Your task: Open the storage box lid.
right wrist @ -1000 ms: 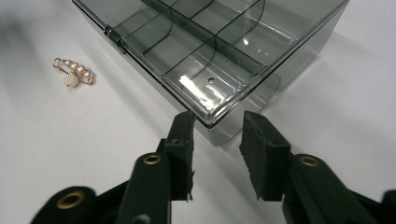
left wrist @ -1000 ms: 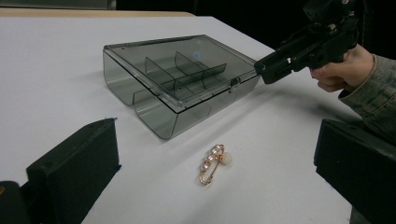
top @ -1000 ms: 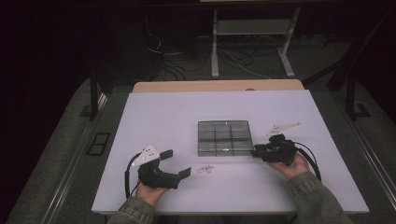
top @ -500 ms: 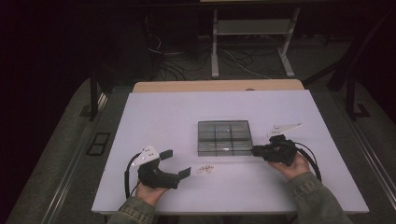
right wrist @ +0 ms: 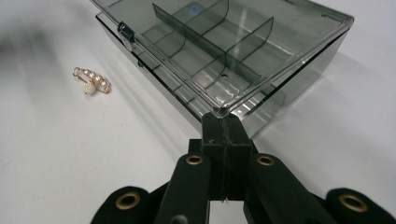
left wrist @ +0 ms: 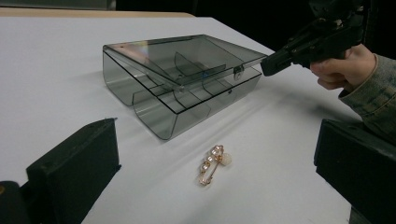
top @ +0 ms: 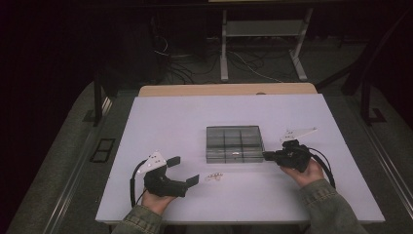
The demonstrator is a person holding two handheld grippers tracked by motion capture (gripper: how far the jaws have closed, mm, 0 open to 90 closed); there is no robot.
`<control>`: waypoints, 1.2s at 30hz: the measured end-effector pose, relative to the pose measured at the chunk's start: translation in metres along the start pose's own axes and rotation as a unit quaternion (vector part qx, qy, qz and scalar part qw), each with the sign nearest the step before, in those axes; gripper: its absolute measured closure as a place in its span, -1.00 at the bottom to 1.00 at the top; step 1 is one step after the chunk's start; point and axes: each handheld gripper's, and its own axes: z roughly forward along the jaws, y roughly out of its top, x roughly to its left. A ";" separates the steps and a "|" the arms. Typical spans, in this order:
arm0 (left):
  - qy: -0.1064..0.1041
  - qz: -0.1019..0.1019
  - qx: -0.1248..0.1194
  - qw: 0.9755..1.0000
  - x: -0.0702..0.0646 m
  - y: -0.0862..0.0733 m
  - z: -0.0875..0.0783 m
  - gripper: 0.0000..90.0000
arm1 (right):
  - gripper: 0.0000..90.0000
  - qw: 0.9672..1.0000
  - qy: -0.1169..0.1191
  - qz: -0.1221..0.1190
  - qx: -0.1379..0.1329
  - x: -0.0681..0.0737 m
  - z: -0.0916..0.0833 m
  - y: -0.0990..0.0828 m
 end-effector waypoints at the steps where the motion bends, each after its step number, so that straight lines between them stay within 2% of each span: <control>1: 0.000 -0.001 0.002 1.000 0.000 0.000 0.000 -1.00 | 0.98 1.000 0.002 0.001 -0.001 0.000 0.000 0.000; 14: 0.002 -0.004 0.008 1.000 -0.001 0.003 0.000 -1.00 | 0.99 1.000 0.012 0.004 -0.010 -0.002 -0.005 0.006; 21: 0.009 -0.008 0.006 1.000 0.003 0.008 -0.002 -1.00 | 0.99 1.000 0.012 0.002 -0.007 -0.002 -0.009 0.012; 24: 0.008 -0.006 0.011 1.000 0.003 0.011 -0.002 -1.00 | 0.99 1.000 0.014 0.003 -0.007 -0.002 -0.010 0.014; 27: -0.003 -0.011 0.008 1.000 0.003 0.015 0.000 -1.00 | 0.99 1.000 0.014 0.001 -0.007 -0.003 -0.011 0.017; 36: -0.008 0.004 0.015 1.000 0.006 0.029 0.008 -1.00 | 0.99 1.000 0.016 -0.004 -0.012 -0.004 -0.014 0.029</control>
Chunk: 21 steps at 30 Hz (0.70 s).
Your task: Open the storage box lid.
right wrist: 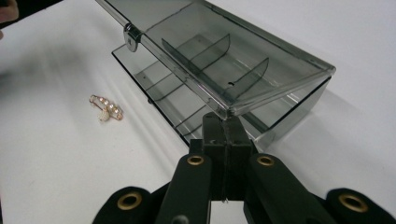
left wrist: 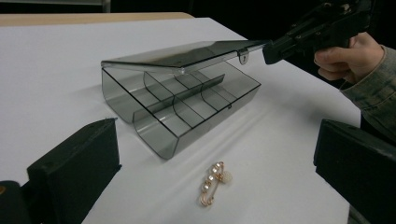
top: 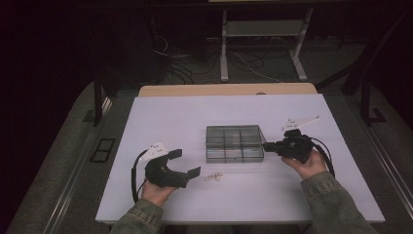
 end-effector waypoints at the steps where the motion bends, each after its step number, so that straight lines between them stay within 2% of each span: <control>1: 0.000 0.002 0.001 1.000 0.001 0.001 0.001 -1.00 | 0.99 1.000 0.000 -0.001 -0.001 0.000 0.000 0.001; 9: -0.004 0.005 0.005 1.000 0.010 0.012 0.010 -0.97 | 0.99 1.000 0.002 -0.001 -0.001 -0.003 0.000 0.010; 21: 0.001 0.014 0.009 1.000 0.022 0.033 0.024 -0.93 | 0.99 1.000 0.006 -0.001 -0.004 -0.008 -0.001 0.022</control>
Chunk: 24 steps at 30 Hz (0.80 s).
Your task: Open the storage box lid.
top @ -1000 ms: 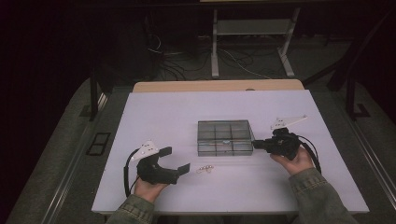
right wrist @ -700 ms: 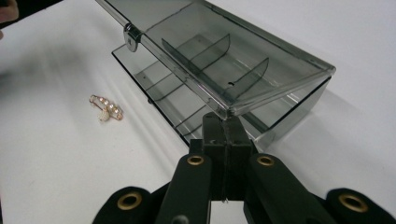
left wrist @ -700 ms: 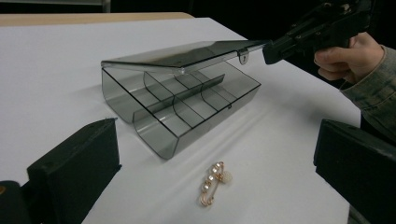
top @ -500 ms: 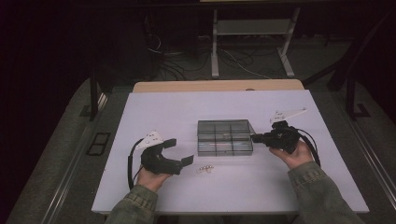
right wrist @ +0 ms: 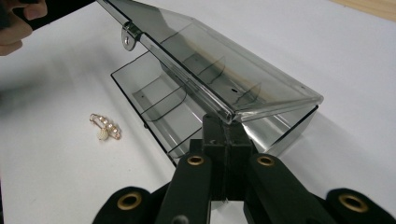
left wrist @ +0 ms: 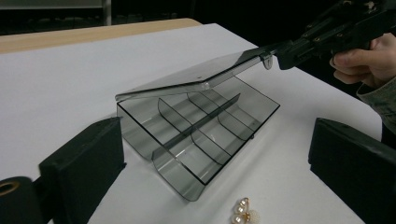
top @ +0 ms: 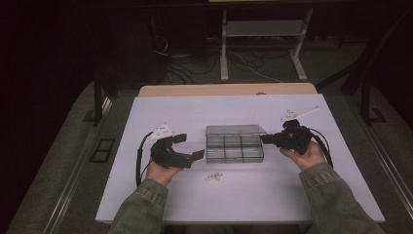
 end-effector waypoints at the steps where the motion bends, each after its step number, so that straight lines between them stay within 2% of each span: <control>1: 0.000 0.000 0.001 1.000 0.001 0.001 0.001 -0.92 | 0.99 1.000 0.000 0.001 0.000 0.000 0.000 0.001; 6: -0.002 0.002 -0.002 1.000 0.005 0.008 0.006 -0.86 | 0.99 1.000 -0.001 0.003 -0.002 -0.003 0.002 0.005; 9: -0.012 -0.007 -0.012 1.000 0.008 0.010 0.010 -0.81 | 0.99 1.000 -0.001 0.004 -0.004 -0.004 0.002 0.008; 16: -0.015 -0.016 -0.016 1.000 0.020 0.016 0.025 -0.69 | 0.99 1.000 0.000 0.006 -0.006 -0.008 0.001 0.014; 19: -0.023 -0.022 -0.013 0.999 0.026 0.020 0.032 -0.66 | 0.99 1.000 0.002 0.009 -0.006 -0.010 0.001 0.016; 24: -0.031 -0.014 -0.005 0.999 0.032 0.027 0.041 -0.54 | 0.98 1.000 0.002 0.010 -0.002 -0.012 0.003 0.019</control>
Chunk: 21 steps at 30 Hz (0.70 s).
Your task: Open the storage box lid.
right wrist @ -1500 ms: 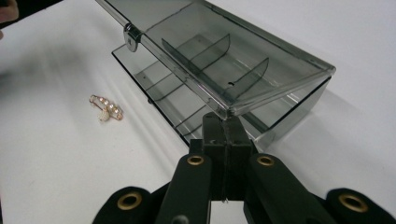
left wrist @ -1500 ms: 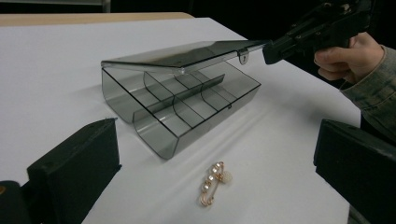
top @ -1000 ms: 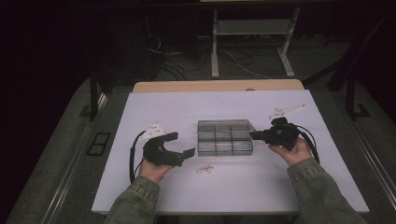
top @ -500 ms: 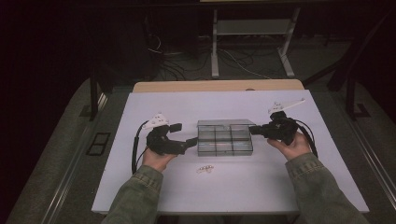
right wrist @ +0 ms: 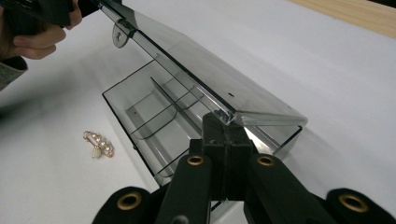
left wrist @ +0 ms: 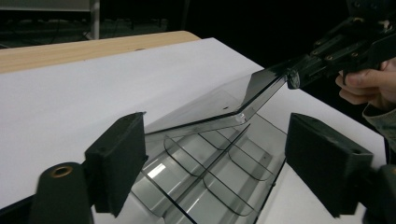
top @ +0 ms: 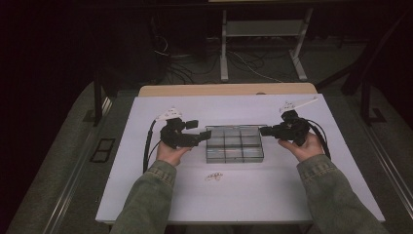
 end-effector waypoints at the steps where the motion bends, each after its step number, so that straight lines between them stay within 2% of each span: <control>1: -0.002 0.002 0.002 1.000 0.001 0.000 0.001 -0.52 | 0.98 1.000 0.000 0.001 0.001 0.000 0.000 0.001; 5: -0.007 0.001 -0.006 1.000 0.005 0.000 0.002 -0.38 | 0.98 1.000 0.000 0.002 0.001 -0.002 0.001 0.004; 13: -0.007 0.021 0.003 1.000 0.005 0.010 0.009 -0.12 | 0.98 1.000 -0.001 0.000 0.007 -0.003 0.002 0.013; 17: 0.001 0.031 0.012 0.999 0.005 0.012 0.015 -0.02 | 0.97 1.000 -0.003 -0.005 0.011 -0.003 0.004 0.017; 21: 0.002 0.034 -0.004 0.999 0.004 0.016 0.017 0.11 | 0.96 1.000 -0.003 -0.007 0.015 -0.002 0.007 0.021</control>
